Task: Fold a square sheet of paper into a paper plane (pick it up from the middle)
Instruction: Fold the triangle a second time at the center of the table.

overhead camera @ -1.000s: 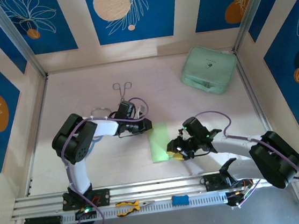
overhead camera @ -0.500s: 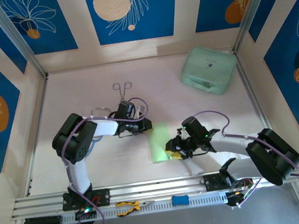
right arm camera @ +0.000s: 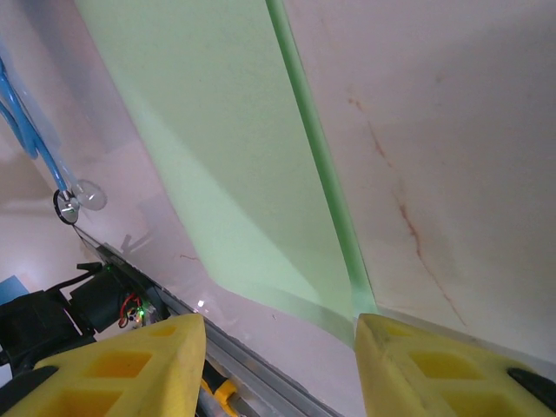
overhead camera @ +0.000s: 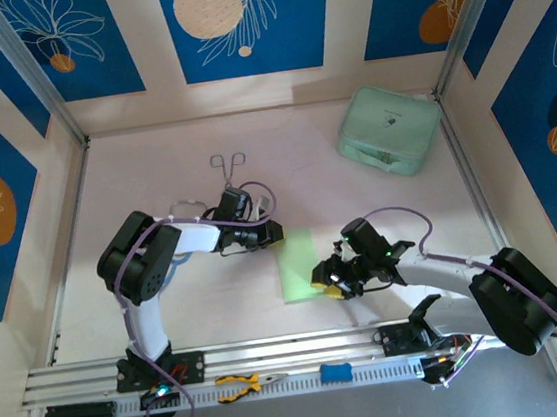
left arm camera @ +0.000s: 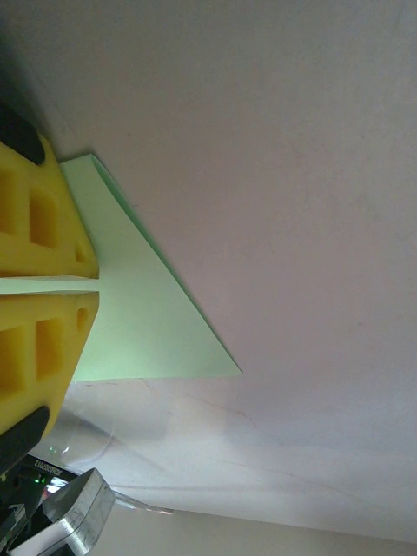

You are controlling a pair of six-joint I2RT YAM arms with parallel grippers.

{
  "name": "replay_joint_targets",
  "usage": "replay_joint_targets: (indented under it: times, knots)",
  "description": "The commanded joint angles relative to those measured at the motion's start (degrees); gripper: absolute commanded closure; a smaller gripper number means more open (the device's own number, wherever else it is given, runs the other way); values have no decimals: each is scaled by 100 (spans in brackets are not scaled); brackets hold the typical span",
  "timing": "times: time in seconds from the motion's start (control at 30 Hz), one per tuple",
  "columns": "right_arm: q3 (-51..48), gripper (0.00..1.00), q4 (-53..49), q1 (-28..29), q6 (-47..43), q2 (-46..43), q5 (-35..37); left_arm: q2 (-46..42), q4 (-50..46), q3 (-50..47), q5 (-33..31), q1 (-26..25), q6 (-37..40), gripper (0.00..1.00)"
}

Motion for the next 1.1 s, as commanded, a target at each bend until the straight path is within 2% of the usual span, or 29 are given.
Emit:
replay_joint_targets:
  times: [0.0, 0.7, 1.07]
  knots:
    - [31, 50, -50, 44, 64, 96, -55, 226, -428, -162, -22, 14, -4, 87]
    - [3, 48, 967, 11, 111, 374, -198, 226, -388, -156, 6, 18, -31, 86]
    - [242, 51, 1764, -295, -213, 1077, -509, 296, -392, -38, 247, 17, 12, 86]
